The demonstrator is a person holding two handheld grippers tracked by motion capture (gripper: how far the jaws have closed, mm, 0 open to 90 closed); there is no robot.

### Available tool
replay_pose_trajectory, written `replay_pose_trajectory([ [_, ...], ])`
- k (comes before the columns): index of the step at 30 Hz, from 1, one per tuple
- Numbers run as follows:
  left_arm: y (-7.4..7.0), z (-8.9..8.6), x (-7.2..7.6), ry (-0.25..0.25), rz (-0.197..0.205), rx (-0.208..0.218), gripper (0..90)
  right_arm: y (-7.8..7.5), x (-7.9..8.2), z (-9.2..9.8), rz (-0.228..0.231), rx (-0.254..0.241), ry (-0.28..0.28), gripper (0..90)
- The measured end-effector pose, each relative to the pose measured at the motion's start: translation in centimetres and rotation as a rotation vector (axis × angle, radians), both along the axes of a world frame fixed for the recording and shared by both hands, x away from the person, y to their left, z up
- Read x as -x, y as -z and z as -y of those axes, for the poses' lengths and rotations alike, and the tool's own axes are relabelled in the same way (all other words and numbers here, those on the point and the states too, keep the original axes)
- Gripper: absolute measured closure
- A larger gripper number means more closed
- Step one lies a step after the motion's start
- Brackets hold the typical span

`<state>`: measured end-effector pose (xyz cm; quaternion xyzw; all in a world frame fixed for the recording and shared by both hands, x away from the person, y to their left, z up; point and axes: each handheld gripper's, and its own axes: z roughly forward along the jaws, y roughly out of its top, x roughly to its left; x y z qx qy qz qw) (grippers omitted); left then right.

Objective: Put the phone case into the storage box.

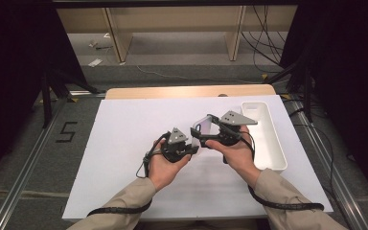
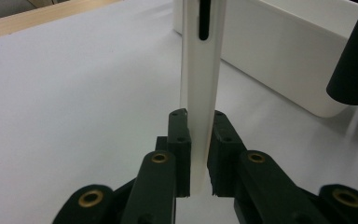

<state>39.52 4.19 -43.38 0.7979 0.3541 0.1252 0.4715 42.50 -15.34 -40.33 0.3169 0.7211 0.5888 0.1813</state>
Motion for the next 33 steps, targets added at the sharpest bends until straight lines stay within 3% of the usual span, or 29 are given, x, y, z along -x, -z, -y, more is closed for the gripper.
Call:
replay_pose_trajectory([
  [7, -0.1, 0.0, 0.1, 0.005, 0.008, 0.004, 80.7, -0.2, 0.1, 0.0, 0.008, -0.007, -0.004, 17.3],
  [11, -0.1, 0.0, 0.1, 0.012, 0.037, -0.002, 79.8, -0.3, 0.2, 0.1, 0.012, -0.004, -0.006, 17.5],
  [20, -0.2, -0.7, 0.3, 0.054, 0.098, -0.05, 51.2, -0.9, 0.2, 0.6, 0.01, -0.012, -0.001, 17.6],
  [28, -0.4, -1.9, 0.9, 0.128, 0.092, -0.136, 24.4, -1.2, 0.0, 1.4, 0.013, -0.003, 0.017, 17.6],
  [33, -0.2, -3.5, 1.1, 0.155, 0.082, -0.15, 16.7, -1.5, -0.1, 1.9, 0.022, -0.007, 0.03, 17.5],
])
